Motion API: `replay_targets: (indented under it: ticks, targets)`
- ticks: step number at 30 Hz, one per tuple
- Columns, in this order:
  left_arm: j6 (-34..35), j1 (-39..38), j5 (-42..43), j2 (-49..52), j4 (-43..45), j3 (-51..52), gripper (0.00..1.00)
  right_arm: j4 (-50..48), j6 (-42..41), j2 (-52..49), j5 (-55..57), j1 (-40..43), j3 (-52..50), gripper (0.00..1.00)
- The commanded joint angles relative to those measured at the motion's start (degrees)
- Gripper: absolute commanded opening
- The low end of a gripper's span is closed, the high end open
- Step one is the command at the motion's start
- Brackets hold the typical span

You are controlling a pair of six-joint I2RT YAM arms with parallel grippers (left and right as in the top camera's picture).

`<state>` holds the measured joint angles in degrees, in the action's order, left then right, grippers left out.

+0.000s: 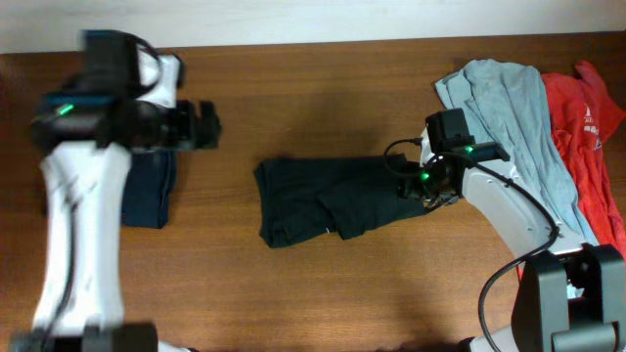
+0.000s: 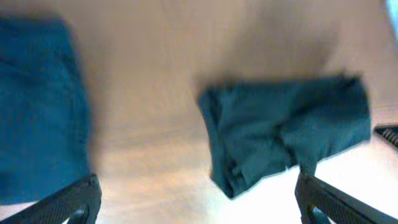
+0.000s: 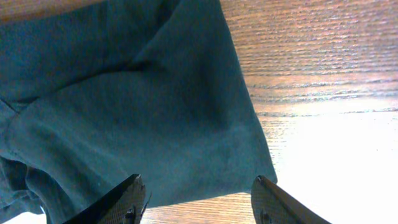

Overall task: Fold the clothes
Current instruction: 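Release the fold with the right gripper and lower the left gripper onto the bundle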

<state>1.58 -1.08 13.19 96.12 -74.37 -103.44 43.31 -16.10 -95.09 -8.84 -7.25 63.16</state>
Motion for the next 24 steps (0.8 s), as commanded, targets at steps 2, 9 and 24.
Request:
replay_targets:
  ticks: [2,9,24]
  targets:
    - [0.5,0.0,12.5,10.4,6.3,12.8,0.99,0.9,-0.6,0.1,3.5,1.4,0.2,0.64]
    - [-4.3,-2.4,12.5,20.9,16.3,18.2,0.99,1.5,-0.7,0.1,-5.7,13.8,0.2,0.73]
    - [9.8,-12.4,14.3,34.1,18.3,18.3,0.91,5.4,2.8,0.1,-7.7,22.7,0.2,0.73]
